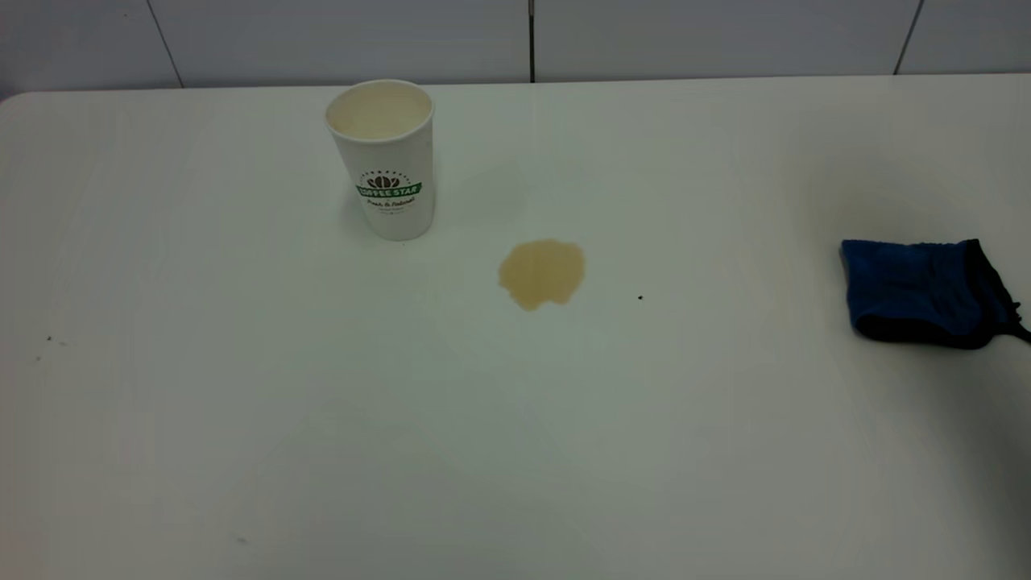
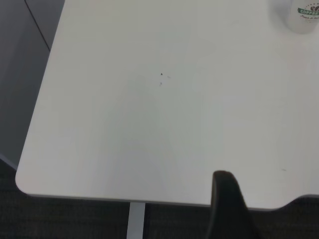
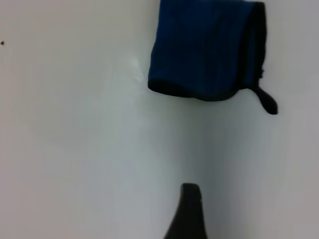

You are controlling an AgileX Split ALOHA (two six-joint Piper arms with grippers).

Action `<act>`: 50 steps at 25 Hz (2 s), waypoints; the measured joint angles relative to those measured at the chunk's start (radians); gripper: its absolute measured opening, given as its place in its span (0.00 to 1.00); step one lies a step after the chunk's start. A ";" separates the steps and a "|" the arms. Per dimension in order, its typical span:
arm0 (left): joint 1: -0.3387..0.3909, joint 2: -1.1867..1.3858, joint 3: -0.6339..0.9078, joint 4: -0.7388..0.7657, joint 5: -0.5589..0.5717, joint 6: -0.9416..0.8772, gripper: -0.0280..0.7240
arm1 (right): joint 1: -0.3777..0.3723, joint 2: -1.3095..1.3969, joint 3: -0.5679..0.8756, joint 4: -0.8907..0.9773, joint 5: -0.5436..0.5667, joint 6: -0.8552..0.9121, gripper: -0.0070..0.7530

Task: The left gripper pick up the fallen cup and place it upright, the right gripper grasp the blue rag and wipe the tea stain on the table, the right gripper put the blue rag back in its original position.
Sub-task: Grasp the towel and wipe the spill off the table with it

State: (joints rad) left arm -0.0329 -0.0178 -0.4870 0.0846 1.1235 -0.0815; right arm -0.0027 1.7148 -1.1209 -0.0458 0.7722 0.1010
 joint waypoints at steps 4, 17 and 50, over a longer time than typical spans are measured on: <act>0.000 0.000 0.000 0.000 0.000 0.000 0.66 | 0.000 0.247 -0.121 0.012 -0.040 0.003 0.97; 0.000 0.000 0.000 0.000 0.000 0.001 0.66 | -0.007 0.571 -0.292 0.017 -0.203 0.002 0.96; 0.000 0.000 0.000 0.000 0.000 0.000 0.66 | 0.017 0.789 -0.448 0.273 -0.227 -0.253 0.11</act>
State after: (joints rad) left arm -0.0329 -0.0178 -0.4870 0.0846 1.1235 -0.0817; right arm 0.0142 2.5040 -1.5684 0.2273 0.5449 -0.1525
